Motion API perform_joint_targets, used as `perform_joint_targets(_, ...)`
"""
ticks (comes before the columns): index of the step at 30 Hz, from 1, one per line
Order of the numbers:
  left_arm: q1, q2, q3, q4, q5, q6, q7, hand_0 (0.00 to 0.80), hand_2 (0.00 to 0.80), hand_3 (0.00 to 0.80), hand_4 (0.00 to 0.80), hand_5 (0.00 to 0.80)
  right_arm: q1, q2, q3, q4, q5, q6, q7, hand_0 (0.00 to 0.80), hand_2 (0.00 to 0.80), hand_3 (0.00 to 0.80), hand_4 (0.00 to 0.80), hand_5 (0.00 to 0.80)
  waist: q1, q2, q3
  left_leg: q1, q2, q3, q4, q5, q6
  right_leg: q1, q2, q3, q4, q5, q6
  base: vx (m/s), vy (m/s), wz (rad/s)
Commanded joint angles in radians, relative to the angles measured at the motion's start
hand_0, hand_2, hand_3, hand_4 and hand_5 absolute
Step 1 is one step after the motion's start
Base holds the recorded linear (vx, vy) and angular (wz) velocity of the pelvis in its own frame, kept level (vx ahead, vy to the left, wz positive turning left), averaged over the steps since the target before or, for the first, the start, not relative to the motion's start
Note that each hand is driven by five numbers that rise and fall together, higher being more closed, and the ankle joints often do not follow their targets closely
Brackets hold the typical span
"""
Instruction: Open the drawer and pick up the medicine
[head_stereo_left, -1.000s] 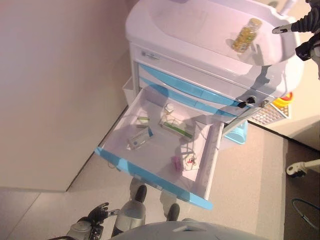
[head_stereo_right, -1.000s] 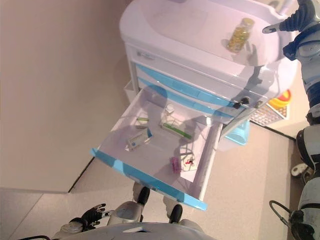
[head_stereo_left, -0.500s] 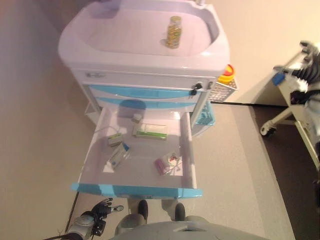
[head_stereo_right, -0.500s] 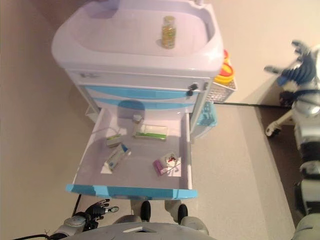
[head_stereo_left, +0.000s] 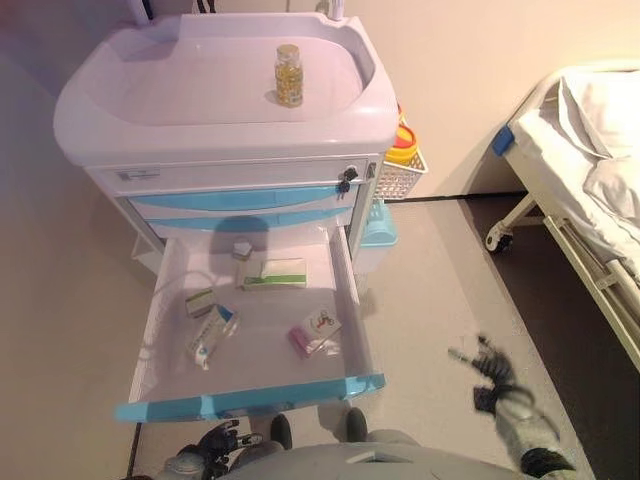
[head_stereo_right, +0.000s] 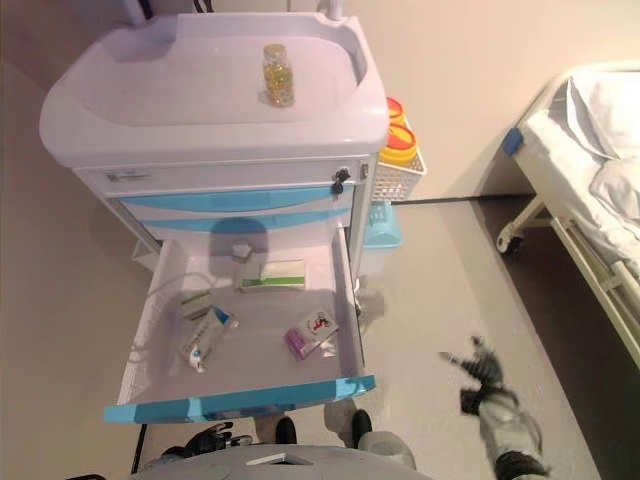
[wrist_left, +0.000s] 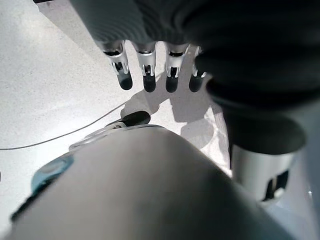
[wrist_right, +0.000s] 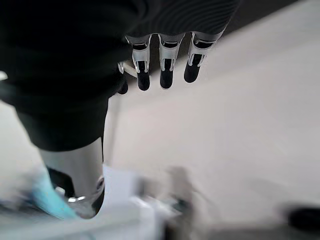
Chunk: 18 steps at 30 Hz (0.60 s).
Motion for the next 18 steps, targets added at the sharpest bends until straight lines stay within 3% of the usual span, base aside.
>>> perform_joint_targets(1, -0.052, -0.003, 0.017, 0.066, 0.057, -0.030, 0.000, 0.000, 0.000, 0.000, 0.000, 0.000, -0.034, 0.008, 0.059, 0.061, -0.094, -0.073, 0.007, 0.000, 0.000, 0.000, 0.000, 0.000, 0.026, -0.005, 0.008, 0.026, -0.023, -0.045, 0.010, -0.125, 0.009, -0.017, -0.012, -0.031, 0.048, -0.004, 0.051, 0.031, -0.030, 0.00)
perform_joint_targets(9, -0.080, -0.014, -0.023, 0.038, 0.043, -0.084, 0.029, 0.000, 0.000, 0.000, 0.000, 0.000, -0.015, 0.059, 0.147, 0.066, -0.116, -0.124, -0.067, 0.000, 0.000, 0.000, 0.000, 0.000, 0.003, 0.032, 0.059, -0.025, -0.028, -0.069, 0.048, -0.117, 0.024, -0.081, -0.003, -0.014, 0.131, -0.036, 0.032, -0.014, 0.009, -0.01)
perform_joint_targets(18, -0.221, 0.041, -0.176, -0.141, 0.058, -0.165, 0.142, 0.000, 0.000, 0.000, 0.000, 0.000, -0.145, -0.044, 0.247, 0.008, -0.166, -0.155, -0.088, 0.000, 0.000, 0.000, 0.000, 0.000, -0.032, 0.075, 0.222, -0.190, -0.040, -0.054, 0.189, -0.112, 0.027, -0.237, 0.004, 0.003, 0.266, -0.069, -0.007, -0.131, 0.086, -0.12)
